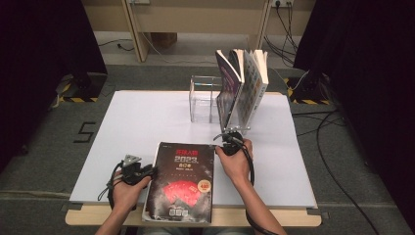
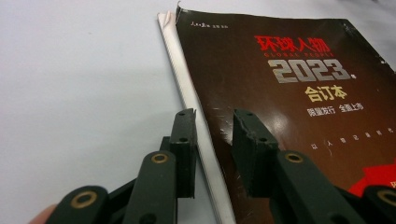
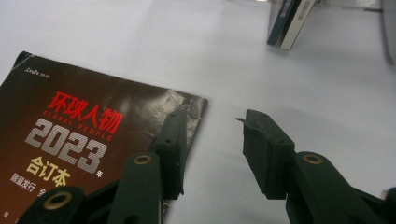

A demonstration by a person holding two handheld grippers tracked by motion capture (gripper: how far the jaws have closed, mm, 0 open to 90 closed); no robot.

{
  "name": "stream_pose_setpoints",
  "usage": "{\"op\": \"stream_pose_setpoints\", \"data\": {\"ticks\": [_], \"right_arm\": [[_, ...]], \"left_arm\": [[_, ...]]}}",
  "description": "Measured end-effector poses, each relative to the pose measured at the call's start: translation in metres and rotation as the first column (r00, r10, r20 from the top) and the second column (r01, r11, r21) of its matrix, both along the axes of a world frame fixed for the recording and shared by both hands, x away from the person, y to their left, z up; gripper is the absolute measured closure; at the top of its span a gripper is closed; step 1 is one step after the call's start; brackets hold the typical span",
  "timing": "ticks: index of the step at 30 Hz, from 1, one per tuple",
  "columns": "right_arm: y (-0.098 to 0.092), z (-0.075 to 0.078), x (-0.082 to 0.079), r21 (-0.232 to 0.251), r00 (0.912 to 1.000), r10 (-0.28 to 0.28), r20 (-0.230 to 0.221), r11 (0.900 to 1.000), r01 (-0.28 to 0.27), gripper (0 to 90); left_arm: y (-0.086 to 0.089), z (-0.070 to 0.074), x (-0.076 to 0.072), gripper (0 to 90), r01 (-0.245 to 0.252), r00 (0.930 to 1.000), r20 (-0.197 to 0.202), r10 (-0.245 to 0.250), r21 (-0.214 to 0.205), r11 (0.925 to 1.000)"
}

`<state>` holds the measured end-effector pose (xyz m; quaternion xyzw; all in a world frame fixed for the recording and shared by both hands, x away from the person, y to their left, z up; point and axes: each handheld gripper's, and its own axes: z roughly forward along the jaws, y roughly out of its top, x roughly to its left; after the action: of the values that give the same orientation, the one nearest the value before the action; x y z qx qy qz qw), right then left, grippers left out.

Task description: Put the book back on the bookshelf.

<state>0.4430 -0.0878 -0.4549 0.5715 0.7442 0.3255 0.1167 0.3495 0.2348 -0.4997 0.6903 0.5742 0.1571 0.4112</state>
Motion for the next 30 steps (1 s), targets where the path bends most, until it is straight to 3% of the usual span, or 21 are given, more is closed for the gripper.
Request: {"op": "stream_pose_setpoints", "data": {"ticks": [17, 30], "right_arm": [[-0.001, -0.014, 0.014, 0.019, 0.9964, -0.002, -0.085, 0.9998, 0.004, 60.1], [-0.001, -0.017, 0.023, 0.024, 0.9957, 0.003, -0.092, 0.9997, -0.001, 58.6]], "left_arm": [[-0.019, 0.001, -0.006, 69.1, 0.069, 0.9975, 0.012, -0.070, 0.027, 0.9972], [-0.023, 0.000, -0.006, 68.9, 0.083, 0.9964, 0.017, -0.084, 0.032, 0.9960]]}}
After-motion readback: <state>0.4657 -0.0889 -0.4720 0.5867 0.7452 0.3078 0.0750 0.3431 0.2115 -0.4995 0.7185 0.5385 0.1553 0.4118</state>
